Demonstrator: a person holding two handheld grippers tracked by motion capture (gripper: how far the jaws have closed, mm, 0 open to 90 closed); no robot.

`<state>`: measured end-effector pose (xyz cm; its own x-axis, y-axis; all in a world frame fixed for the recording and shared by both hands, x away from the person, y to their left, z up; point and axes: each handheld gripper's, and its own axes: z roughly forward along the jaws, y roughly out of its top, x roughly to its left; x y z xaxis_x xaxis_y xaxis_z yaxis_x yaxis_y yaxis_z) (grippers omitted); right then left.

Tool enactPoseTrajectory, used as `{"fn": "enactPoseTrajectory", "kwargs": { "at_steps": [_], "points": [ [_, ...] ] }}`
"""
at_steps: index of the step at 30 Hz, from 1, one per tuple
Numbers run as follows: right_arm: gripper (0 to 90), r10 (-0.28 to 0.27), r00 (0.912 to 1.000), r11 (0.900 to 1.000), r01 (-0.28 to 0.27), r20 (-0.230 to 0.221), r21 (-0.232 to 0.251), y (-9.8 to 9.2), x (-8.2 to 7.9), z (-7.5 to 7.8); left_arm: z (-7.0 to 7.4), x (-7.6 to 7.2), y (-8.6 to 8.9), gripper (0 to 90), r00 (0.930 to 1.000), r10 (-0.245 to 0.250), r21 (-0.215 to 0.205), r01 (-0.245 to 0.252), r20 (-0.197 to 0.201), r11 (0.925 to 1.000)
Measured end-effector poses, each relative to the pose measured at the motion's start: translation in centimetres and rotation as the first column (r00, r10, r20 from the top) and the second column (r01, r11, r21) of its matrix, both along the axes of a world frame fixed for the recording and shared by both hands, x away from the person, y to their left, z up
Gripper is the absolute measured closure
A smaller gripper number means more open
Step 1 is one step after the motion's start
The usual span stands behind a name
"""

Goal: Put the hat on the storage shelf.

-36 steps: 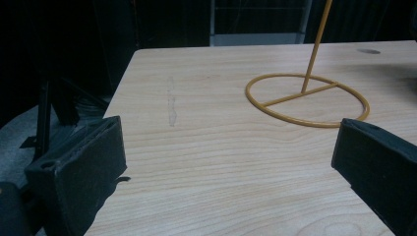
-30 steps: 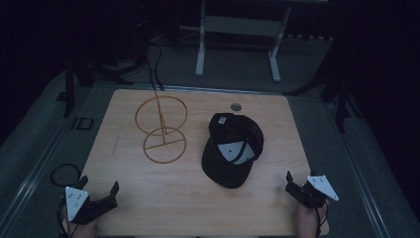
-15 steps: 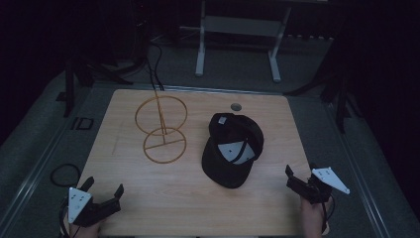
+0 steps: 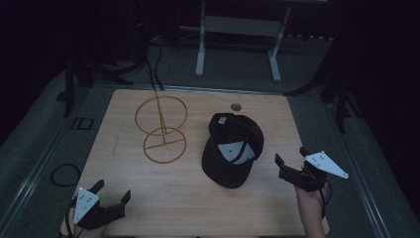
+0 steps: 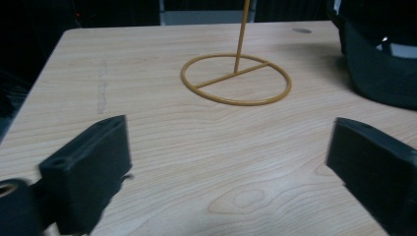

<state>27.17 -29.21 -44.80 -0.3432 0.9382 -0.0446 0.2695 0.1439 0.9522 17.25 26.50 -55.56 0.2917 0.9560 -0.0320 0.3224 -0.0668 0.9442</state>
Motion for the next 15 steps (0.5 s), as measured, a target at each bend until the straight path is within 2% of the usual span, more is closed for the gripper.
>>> {"fn": "enactPoseTrajectory", "kwargs": {
  "at_steps": [1, 4, 7, 10, 12, 15],
  "points": [
    [11.1, 0.007, 0.9999, 1.000, -0.007, 0.011, -0.016, 0.4, 0.0, 0.3, 0.0, 0.0, 0.0, 4.5, 1.0000, 0.002, 0.002, -0.002, 0.003, 1.0000],
    [11.1, 0.042, 0.9985, 0.999, -0.042, 0.034, 0.005, 1.3, 0.2, 0.9, 0.1, 0.0, 0.0, 4.5, 1.0000, -0.001, 0.002, 0.001, 0.003, 1.0000],
    [11.1, 0.054, 0.9982, 0.999, -0.054, 0.027, -0.002, 2.1, 0.8, 1.3, 0.1, 0.0, -0.1, 4.5, 1.0000, -0.004, 0.014, 0.004, 0.001, 0.9999],
    [11.3, 0.059, 0.9982, 0.998, -0.059, -0.005, -0.018, 3.2, 1.8, 1.6, 0.1, -0.1, -0.2, 4.5, 0.9999, -0.011, 0.023, 0.011, 0.002, 0.9997],
    [13.4, 0.058, 0.9982, 0.998, -0.058, -0.017, -0.018, 3.8, 2.3, 1.7, 0.1, -0.1, -0.2, 5.6, 0.9999, -0.005, 0.045, 0.005, 0.009, 0.9990],
    [17.5, 0.061, 0.9982, 0.997, -0.061, -0.003, -0.047, 4.5, 3.0, 1.8, 0.2, -0.2, -0.2, 6.4, 0.9999, 0.004, 0.052, -0.004, 0.016, 0.9987]
  ]
}}
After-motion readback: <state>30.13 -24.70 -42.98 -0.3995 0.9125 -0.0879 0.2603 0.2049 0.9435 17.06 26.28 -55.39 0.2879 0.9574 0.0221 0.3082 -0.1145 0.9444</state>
